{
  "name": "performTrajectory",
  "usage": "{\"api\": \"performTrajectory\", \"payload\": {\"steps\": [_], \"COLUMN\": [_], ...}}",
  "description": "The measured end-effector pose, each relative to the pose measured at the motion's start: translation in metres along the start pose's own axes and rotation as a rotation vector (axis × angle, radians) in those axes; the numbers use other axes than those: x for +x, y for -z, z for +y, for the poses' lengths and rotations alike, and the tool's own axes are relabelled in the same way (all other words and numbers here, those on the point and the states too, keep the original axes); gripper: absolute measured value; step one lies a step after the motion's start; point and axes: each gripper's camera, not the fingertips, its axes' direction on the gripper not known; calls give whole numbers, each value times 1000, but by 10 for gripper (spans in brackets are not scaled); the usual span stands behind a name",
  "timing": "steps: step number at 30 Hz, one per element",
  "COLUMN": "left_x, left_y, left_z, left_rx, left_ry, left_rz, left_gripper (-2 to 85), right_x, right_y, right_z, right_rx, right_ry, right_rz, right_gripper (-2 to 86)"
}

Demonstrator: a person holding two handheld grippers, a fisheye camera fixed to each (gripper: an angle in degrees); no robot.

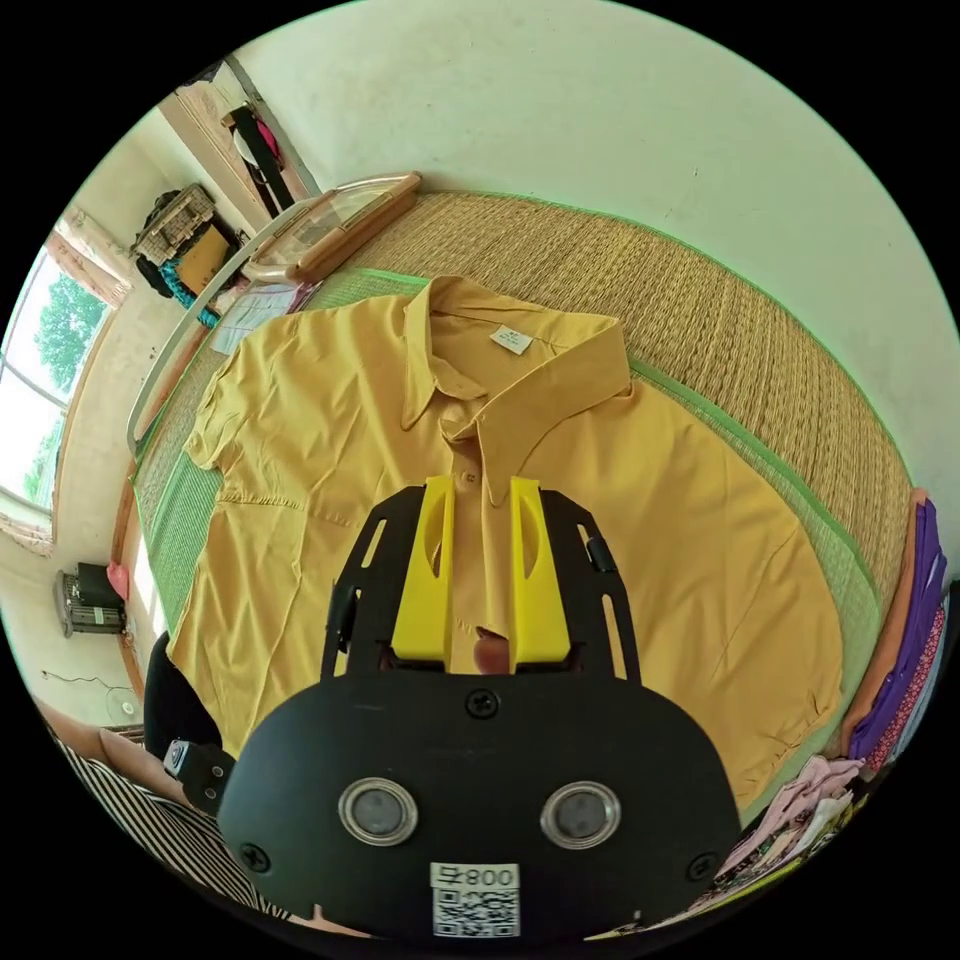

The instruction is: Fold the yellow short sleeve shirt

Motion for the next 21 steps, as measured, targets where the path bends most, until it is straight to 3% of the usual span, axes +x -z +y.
{"api": "performTrajectory", "payload": {"steps": [9,21], "left_x": [-10,11], "left_y": [-6,2], "left_z": [-5,7], "left_rx": [12,69], "left_ry": [-10,-101], "left_rz": [56,131], "left_gripper": [2,4], "right_x": [30,136], "right_y": [-20,85], "right_z": [8,75], "right_rx": [-2,258], "right_ry": [-25,-148], "right_rz": [65,-212], "right_gripper": [12,6]}}
